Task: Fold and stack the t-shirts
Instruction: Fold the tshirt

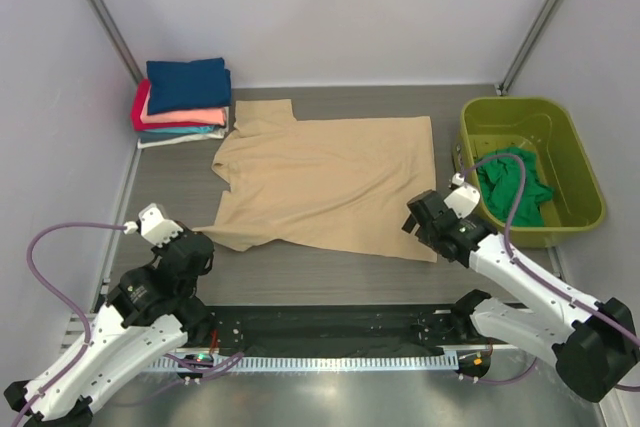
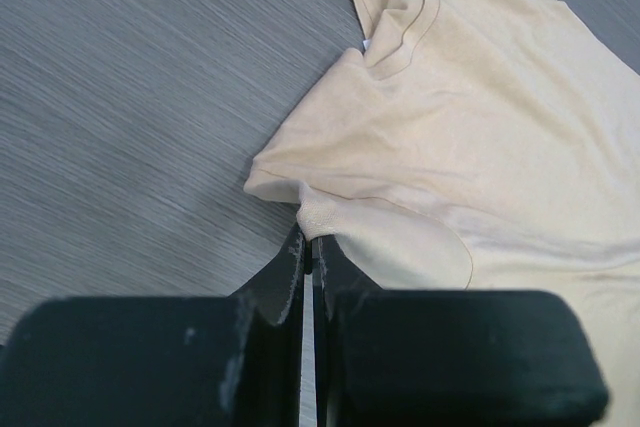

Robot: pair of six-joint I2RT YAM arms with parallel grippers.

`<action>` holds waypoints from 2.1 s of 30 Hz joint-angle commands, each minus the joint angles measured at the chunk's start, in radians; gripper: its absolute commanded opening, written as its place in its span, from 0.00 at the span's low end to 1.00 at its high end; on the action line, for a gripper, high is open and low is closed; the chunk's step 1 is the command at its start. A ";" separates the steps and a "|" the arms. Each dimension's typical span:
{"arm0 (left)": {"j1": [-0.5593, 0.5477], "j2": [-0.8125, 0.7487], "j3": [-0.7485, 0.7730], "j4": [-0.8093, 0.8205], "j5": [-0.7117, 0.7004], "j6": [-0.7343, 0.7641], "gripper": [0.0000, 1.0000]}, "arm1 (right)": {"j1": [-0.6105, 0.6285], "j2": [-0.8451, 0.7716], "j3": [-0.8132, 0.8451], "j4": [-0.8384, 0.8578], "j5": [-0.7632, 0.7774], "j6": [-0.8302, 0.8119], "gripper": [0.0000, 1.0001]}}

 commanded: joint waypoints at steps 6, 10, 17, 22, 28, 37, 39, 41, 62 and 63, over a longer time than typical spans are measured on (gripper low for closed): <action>0.002 0.007 0.000 0.043 -0.044 0.016 0.00 | 0.109 0.053 0.037 -0.030 0.031 0.100 0.86; 0.002 -0.004 0.000 0.036 -0.048 0.012 0.00 | 0.175 0.053 -0.055 -0.012 -0.004 0.209 0.79; -0.001 -0.013 -0.005 0.039 -0.045 0.012 0.00 | 0.175 -0.036 -0.146 -0.053 0.068 0.268 0.78; -0.001 -0.021 -0.005 0.039 -0.047 0.012 0.00 | 0.109 0.019 -0.177 0.029 0.077 0.240 0.75; -0.013 -0.027 -0.003 0.036 -0.051 0.007 0.00 | 0.069 0.064 -0.181 0.074 0.062 0.193 0.67; -0.013 -0.031 -0.005 0.033 -0.053 0.007 0.00 | 0.061 0.118 -0.164 0.109 0.066 0.150 0.35; -0.011 -0.030 -0.005 0.036 -0.053 0.009 0.00 | 0.061 0.115 -0.164 0.111 0.065 0.147 0.14; -0.013 -0.024 -0.005 0.035 -0.056 0.009 0.00 | 0.061 0.101 -0.172 0.109 0.054 0.147 0.01; 0.015 0.373 0.310 0.194 0.097 0.361 0.00 | 0.000 -0.005 0.205 -0.004 0.111 -0.053 0.01; 0.039 0.399 0.345 0.220 0.117 0.386 0.00 | -0.056 0.013 0.223 0.026 0.093 -0.103 0.01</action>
